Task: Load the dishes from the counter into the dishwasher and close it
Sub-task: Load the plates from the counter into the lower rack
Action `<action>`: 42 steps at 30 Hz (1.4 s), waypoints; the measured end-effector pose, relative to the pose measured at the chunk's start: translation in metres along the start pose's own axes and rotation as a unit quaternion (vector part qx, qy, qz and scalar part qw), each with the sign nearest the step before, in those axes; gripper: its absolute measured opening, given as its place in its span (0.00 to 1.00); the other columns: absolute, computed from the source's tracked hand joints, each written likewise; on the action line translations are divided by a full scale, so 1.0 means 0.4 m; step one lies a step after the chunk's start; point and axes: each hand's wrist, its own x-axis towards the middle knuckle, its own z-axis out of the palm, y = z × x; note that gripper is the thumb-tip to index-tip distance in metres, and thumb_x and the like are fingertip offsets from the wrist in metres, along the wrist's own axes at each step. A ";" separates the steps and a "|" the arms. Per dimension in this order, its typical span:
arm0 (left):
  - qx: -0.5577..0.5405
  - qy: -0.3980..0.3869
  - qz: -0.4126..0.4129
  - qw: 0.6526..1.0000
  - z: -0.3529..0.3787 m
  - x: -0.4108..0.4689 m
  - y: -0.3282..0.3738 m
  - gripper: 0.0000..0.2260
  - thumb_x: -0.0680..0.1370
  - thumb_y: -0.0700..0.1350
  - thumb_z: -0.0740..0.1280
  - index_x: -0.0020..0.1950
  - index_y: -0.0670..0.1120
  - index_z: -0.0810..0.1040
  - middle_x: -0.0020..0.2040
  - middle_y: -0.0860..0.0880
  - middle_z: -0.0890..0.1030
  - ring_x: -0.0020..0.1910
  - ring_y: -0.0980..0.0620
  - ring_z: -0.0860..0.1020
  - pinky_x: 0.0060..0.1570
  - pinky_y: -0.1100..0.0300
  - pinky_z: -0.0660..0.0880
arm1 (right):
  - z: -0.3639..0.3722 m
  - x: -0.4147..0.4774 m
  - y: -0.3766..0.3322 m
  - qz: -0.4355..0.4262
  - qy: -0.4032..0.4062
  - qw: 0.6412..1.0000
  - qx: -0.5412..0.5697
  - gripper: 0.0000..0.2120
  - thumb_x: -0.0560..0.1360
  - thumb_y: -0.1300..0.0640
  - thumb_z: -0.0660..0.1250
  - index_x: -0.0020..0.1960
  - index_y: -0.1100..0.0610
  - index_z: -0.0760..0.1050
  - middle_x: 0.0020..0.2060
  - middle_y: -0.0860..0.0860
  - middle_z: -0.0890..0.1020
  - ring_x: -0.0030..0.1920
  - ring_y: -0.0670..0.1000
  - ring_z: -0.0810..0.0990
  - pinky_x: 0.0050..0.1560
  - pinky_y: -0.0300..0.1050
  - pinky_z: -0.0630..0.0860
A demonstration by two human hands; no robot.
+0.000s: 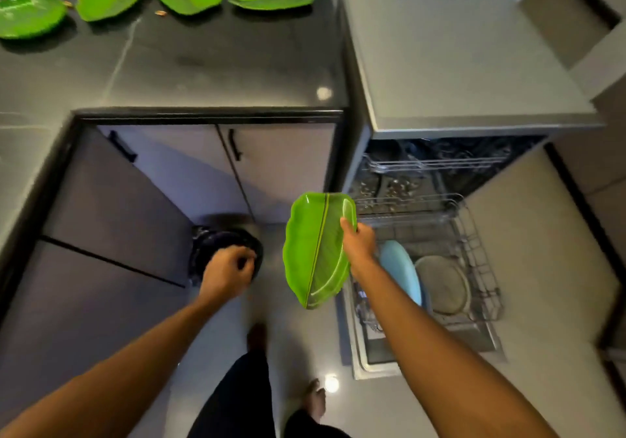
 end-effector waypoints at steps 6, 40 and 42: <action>0.009 -0.161 0.004 0.987 0.250 -0.065 0.197 0.06 0.73 0.46 0.64 0.37 0.51 0.78 0.39 0.47 0.82 0.42 0.40 0.81 0.40 0.55 0.74 | -0.296 0.060 0.238 0.067 0.073 0.992 -0.074 0.17 0.80 0.48 0.66 0.51 0.63 0.82 0.47 0.63 0.84 0.49 0.64 0.82 0.49 0.53 0.76; 0.041 -0.408 -0.070 0.909 1.245 -0.032 0.919 0.14 0.74 0.50 0.65 0.57 0.51 0.82 0.56 0.48 0.84 0.57 0.48 0.81 0.57 0.57 0.76 | -1.141 0.739 0.728 -0.081 0.134 0.976 -0.151 0.10 0.81 0.52 0.65 0.54 0.58 0.78 0.40 0.58 0.82 0.41 0.62 0.80 0.41 0.50 0.72; 0.055 -0.415 -0.080 0.905 1.318 -0.030 0.929 0.17 0.74 0.52 0.64 0.60 0.50 0.81 0.59 0.46 0.82 0.60 0.47 0.79 0.62 0.54 0.74 | -1.133 0.780 0.755 -0.099 0.114 0.975 -0.160 0.08 0.79 0.55 0.67 0.55 0.57 0.80 0.41 0.58 0.84 0.42 0.61 0.81 0.42 0.49 0.73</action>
